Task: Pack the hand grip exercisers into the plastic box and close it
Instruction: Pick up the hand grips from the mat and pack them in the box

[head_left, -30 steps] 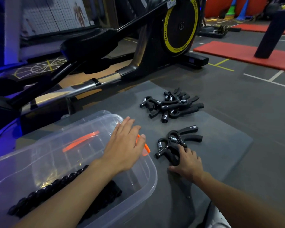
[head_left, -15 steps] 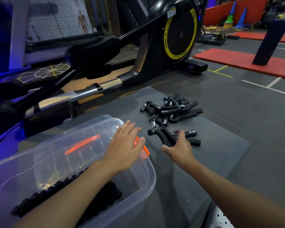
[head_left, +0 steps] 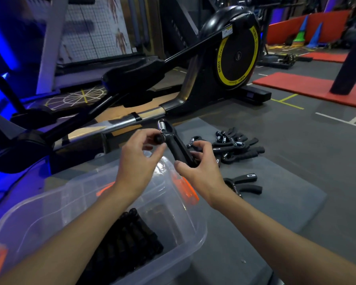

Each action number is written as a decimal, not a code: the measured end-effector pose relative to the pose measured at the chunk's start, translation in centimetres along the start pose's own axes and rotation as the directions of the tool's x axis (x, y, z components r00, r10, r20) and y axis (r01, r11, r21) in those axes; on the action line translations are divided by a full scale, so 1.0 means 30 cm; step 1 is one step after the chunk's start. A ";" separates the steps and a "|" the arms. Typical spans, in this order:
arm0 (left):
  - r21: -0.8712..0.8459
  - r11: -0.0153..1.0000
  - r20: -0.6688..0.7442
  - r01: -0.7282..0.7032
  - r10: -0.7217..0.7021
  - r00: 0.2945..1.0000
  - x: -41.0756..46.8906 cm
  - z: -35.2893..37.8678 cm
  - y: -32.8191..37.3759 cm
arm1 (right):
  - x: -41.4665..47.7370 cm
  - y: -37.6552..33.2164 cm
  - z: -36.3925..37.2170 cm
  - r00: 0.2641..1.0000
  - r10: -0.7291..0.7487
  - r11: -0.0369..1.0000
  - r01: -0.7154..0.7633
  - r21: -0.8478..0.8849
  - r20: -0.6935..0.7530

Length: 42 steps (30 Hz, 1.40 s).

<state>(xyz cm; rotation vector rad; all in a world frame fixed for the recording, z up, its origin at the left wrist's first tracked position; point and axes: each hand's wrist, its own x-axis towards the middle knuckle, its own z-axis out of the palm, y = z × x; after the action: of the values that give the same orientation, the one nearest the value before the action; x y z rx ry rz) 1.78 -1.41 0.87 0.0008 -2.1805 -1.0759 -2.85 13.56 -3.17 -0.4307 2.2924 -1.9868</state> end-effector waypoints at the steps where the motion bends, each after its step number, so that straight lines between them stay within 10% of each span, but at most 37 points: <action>1: 0.007 1.000 -0.009 -0.011 0.011 1.000 0.000 -0.014 -0.001 | -0.003 -0.008 0.008 1.000 0.004 1.000 -0.004 0.011 0.017; 16: -0.044 0.973 -0.034 0.225 -0.226 0.973 -0.091 -0.114 -0.153 | -0.011 0.019 0.078 0.934 0.019 0.950 0.095 -0.298 0.356; 42: 0.332 0.907 0.355 0.258 -0.373 0.857 -0.268 -0.066 -0.452 | -0.005 0.045 0.086 0.917 -0.026 0.878 0.211 -0.430 0.398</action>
<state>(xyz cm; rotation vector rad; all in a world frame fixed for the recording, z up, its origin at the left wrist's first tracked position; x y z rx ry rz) 5.14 -9.35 -12.47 0.2987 -2.7767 -1.0062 -2.30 11.29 -4.91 -0.9269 2.4964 -1.2114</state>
